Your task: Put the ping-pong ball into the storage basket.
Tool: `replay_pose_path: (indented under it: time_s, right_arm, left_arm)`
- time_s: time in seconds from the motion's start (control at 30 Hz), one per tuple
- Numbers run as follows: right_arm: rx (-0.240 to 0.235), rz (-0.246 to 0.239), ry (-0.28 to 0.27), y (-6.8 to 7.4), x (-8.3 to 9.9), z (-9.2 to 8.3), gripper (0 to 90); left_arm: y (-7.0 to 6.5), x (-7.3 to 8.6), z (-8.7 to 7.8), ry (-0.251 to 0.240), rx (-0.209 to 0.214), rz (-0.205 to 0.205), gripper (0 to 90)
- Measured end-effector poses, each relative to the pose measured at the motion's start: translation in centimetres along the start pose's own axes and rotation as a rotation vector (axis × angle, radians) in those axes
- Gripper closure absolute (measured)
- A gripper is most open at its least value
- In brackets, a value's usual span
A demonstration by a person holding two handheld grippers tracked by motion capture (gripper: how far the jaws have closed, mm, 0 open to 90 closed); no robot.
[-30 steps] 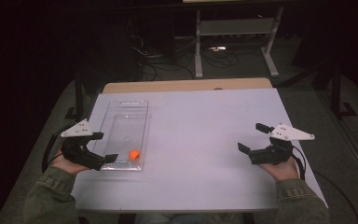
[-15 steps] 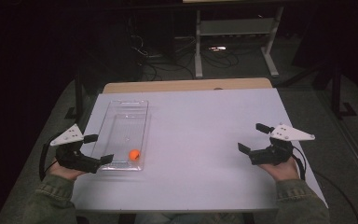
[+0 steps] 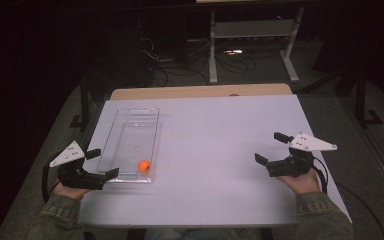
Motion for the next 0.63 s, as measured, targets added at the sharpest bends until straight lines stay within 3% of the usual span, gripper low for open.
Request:
replay_pose_path:
  time_s: [0.53, 0.63]
  right_arm:
    - [-0.005, -0.002, -0.001, 0.2, 0.0, 0.0, 0.0]
    - [-0.004, 0.000, -0.002, 0.2, 0.0, 0.0, 0.0]
  left_arm:
    - [0.8, 1.1, -0.5, -0.099, -0.076, -0.045, 0.0]
    - [0.8, 1.6, -0.6, -0.105, -0.072, -0.058, 0.0]
Point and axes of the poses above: each handheld gripper's, and its own axes: z roughly forward along the jaws, x roughly out of its underside, y roughly to its left, the point moved 9 cm from there along z, roughly forward along the jaws, and after that the axes turned 9 degrees about -x, right-handed, at the moved point
